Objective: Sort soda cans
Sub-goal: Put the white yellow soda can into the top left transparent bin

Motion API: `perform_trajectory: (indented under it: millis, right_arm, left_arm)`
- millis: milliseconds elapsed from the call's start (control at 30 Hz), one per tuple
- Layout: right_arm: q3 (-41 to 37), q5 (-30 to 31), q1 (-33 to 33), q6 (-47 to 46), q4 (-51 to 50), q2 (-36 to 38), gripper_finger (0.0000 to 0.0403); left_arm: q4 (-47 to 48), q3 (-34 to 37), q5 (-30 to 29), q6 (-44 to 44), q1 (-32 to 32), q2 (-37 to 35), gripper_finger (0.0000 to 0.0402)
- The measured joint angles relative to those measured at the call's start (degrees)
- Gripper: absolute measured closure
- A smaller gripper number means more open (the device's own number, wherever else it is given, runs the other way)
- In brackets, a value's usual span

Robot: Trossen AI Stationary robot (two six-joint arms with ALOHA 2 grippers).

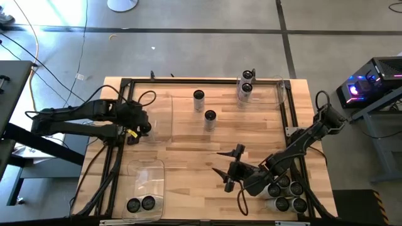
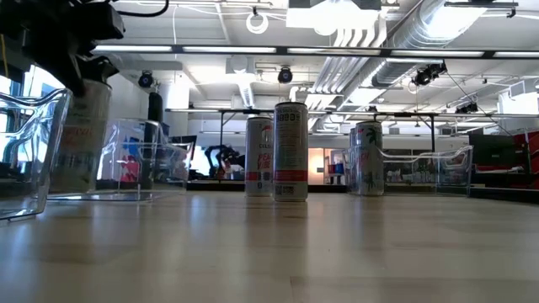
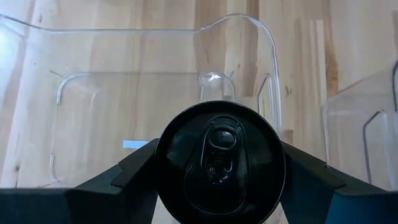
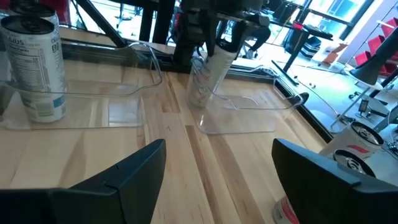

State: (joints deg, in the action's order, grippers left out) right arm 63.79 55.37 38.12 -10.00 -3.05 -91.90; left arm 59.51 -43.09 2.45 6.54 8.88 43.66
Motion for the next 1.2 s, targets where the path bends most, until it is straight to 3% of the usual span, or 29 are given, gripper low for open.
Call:
perform_trajectory:
  millis: [267,900,1200]
  right_arm:
    - [0.0,-0.7,-1.0,0.2,0.0,0.0,0.0114]
    - [0.0,-0.9,-1.0,0.9,0.2,0.0,0.0114]
    - [0.0,-0.9,-1.0,1.4,1.0,0.1,0.0114]
  left_arm:
    - [-0.1,0.0,0.7,0.1,0.0,0.0,0.0116]
    - [0.3,-0.1,2.6,-3.0,0.0,0.0,0.0108]
    - [2.3,-6.1,4.3,-5.0,0.0,0.1,0.0108]
